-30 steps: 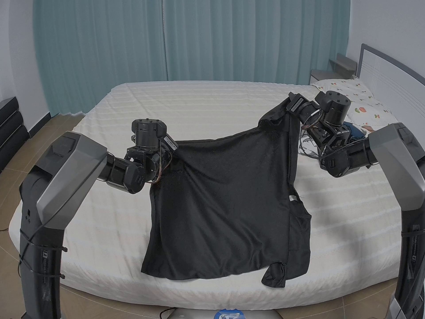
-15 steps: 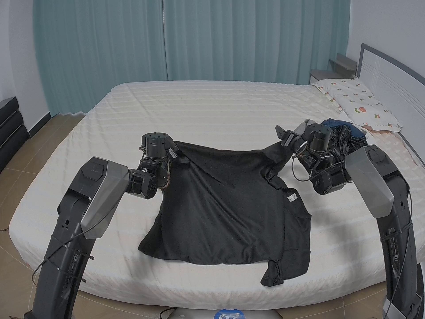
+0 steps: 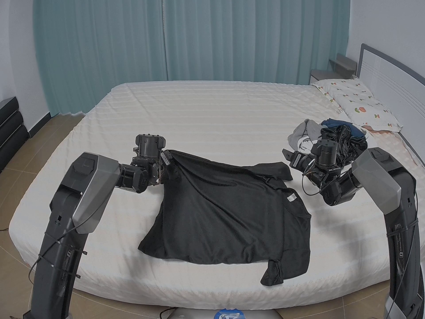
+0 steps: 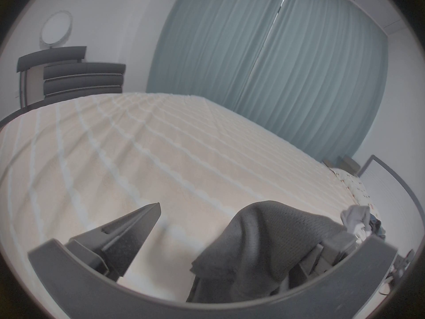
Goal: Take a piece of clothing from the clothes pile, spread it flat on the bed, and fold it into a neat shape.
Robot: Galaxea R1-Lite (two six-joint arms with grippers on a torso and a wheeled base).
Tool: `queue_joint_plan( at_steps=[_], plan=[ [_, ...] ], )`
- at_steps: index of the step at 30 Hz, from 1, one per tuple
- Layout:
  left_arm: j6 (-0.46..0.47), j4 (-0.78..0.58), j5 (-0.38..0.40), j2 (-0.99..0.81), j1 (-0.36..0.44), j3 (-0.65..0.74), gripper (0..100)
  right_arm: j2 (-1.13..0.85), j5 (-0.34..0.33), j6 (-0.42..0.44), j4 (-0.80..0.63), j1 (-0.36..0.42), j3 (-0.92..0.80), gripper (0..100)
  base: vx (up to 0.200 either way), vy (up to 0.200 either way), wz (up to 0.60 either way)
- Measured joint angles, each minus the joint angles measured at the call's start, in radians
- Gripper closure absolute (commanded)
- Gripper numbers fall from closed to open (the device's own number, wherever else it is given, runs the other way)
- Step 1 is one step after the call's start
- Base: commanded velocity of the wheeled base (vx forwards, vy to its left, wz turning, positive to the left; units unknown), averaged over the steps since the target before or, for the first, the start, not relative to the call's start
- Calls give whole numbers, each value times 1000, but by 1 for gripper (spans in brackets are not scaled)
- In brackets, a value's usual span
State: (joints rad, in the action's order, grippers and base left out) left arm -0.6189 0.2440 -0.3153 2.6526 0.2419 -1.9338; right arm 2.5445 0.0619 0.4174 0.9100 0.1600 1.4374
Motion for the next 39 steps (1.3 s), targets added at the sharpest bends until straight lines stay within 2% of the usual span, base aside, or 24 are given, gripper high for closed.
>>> queue_joint_plan(
  at_steps=[3,9,12,16,20,24,27,32,39],
  plan=[
    [0,-132,125,-61,-9,35,0,-21,-19,1,21,-6,-77,0,0,0,0],
    [-4,-390,247,-145,-35,55,0,-57,-45,0,87,-12,-229,0,0,0,0],
    [-46,-441,293,-168,-48,29,0,-71,-57,0,111,-16,-293,0,0,0,0],
    [-174,-428,320,-177,-68,-21,0,-88,-74,3,144,-24,-363,0,0,0,0],
    [-229,-346,320,-164,-88,-49,0,-101,-91,9,167,-33,-422,0,0,0,0],
    [-326,-340,320,-151,-100,-59,0,-114,-140,23,182,-49,-479,0,0,0,0],
    [-346,-346,329,-151,-108,-41,0,-121,-166,37,187,-61,-513,0,0,0,0],
    [-353,-329,365,-178,-116,73,0,-119,-184,53,188,-72,-523,0,0,0,0],
    [-358,-168,411,-290,-113,391,0,-74,-198,61,179,-71,-470,0,0,0,0]
  ],
)
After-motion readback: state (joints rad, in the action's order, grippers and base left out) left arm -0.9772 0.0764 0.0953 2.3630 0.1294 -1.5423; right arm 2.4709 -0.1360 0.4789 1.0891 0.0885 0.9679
